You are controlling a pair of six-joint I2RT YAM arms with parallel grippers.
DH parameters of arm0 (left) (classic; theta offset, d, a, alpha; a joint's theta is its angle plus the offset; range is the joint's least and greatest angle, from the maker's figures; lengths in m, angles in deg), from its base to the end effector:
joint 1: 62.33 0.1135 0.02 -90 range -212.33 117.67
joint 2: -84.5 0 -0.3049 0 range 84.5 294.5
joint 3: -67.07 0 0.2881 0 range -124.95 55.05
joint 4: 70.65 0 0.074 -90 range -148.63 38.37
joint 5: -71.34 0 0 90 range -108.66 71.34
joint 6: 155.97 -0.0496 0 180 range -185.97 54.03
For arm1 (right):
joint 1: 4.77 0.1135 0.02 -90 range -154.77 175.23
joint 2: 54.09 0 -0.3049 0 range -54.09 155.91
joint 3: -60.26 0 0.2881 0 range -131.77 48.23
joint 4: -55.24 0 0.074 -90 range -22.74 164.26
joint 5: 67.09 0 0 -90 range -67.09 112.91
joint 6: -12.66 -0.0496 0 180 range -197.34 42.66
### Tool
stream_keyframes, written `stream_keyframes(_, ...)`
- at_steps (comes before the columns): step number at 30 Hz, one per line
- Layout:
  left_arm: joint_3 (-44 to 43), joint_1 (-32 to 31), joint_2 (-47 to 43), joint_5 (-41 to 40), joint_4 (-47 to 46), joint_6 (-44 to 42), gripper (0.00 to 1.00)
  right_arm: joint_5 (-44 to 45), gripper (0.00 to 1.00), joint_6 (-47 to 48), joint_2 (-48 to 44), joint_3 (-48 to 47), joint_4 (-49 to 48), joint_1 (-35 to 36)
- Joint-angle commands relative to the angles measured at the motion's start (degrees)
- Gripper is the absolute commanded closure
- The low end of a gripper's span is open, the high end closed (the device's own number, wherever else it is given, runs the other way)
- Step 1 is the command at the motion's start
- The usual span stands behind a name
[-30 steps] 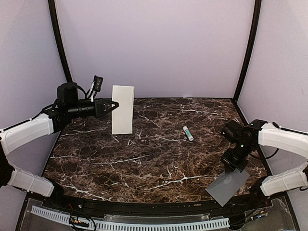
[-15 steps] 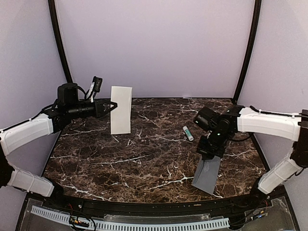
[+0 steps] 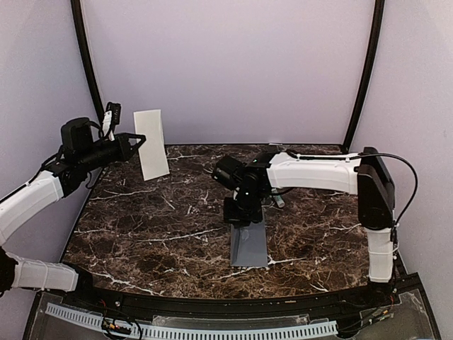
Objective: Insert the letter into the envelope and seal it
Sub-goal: Place the envelope at the center of the board, then place the letter in the envelope.
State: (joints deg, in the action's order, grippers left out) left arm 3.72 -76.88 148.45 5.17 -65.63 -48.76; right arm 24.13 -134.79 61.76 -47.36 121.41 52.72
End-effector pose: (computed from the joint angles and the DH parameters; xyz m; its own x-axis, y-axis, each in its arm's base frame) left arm 0.2786 -0.0930 0.3727 -0.2737 -0.2086 -0.9389 0.5632 0.7566 -0.3322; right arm 0.2542 0.3969 0.2276 -0.9866 0.0200 -0.1620 -0.0156 0.9763 0.2156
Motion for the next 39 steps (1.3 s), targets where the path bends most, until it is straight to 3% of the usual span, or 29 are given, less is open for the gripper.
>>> stream_keyframes(1, 1.5, 0.8, -2.2, -4.0, -0.8, -0.3, 1.0, 0.1, 1.0, 4.6, 6.3, -7.7, -2.3, 1.2)
stream_keyframes(4, 1.5, 0.8, -2.4, -4.4, -0.8, -0.5, 1.0, -0.9, 1.0, 5.7, 8.7, -9.0, -5.1, 1.2)
stream_keyframes(5, 1.6, 0.8, -2.4, -4.3, -0.9, -0.6, 1.0, -2.7, 0.95, 6.2, 9.0, -9.1, -6.5, 1.2)
stream_keyframes(9, 1.9, 0.8, -2.1, -3.4, -1.3, -0.9, 1.0, -5.3, 0.58, 8.8, 7.4, -8.4, -12.4, 1.3)
stream_keyframes(13, 2.2, 0.8, -1.8, 0.3, -2.9, -2.1, 1.0, -3.9, 0.34, 12.8, 0.0, -3.0, -19.8, 1.0)
stream_keyframes(20, 0.3, -0.2, 1.1, 22.7, -7.3, -2.8, 1.0, -5.7, 0.14, 24.2, -19.5, 12.9, -35.8, -5.0)
stream_keyframes(22, -0.6, -2.2, 1.7, 23.9, -5.7, -4.8, 1.0, -10.0, 0.11, 28.8, -23.9, 15.6, -38.5, -7.4)
stream_keyframes(27, -6.9, -11.4, 6.6, 20.1, 9.2, -15.2, 1.0, -19.4, 0.08, 40.7, -29.5, 12.7, -37.3, -10.9)
stream_keyframes(32, -9.1, -16.4, 9.2, 27.7, 10.1, -13.3, 1.0, -34.7, 0.07, 46.6, -27.3, 5.0, -32.4, -12.5)
stream_keyframes(39, -11.4, -20.6, 11.9, 33.0, 12.8, -12.5, 1.0, -42.4, 0.17, 48.0, -22.7, -0.2, -26.5, -11.7)
